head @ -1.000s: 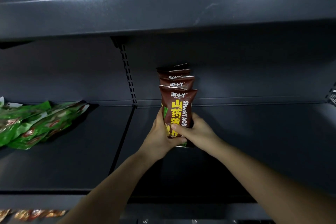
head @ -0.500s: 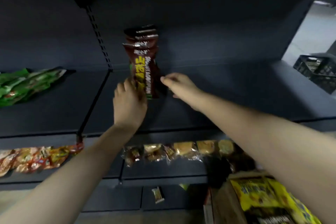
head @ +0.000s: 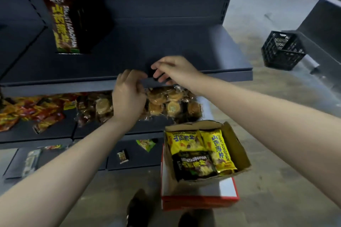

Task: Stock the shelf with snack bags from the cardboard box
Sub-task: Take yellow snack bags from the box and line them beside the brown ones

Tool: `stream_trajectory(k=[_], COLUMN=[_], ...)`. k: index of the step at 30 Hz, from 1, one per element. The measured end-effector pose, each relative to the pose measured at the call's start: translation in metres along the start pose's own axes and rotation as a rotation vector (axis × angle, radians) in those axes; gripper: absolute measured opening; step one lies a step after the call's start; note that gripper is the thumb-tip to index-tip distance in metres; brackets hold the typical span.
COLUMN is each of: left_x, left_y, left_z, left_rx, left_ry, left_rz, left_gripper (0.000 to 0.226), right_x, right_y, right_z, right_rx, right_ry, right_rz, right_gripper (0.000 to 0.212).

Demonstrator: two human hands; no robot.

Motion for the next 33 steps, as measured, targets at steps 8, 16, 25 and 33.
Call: stream_trajectory(k=[8,16,25,33], left_x=[-0.097,-0.188,-0.225,-0.217], left_y=[-0.100,-0.199,-0.234,-0.204], left_z=[-0.039,-0.028,0.000,-0.013], left_rx=[0.134,0.254,0.053,-0.115], left_ry=[0.022,0.011,0.416,0.273], left_rz=[0.465,1.237,1.462,1.294], left_gripper=[0.024,0.041,0.088,0.060], right_x=[0.036,0.016,-0.026,-0.033], right_y=[-0.054,-0.083,-0.084,-0.073], right_z=[-0.114,-0.275,-0.338,-0.327], right_rx=[-0.149,-0.481,-0.292,-0.195], right_ry=[-0.067,-0.432,-0.934,-1.045], right_rz=[0.039,0.224,0.430,0.289], right_gripper=[0.026,0.029,0.073,0.063])
Point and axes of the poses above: each hand's wrist, its own y-axis towards the middle knuckle, its own x-axis out of the back of the hand, z = x × y, the point moved 6 cm from there along y, towards the middle knuckle, and after that the axes turned 5 degrees about -x, right-handed, at the moved point
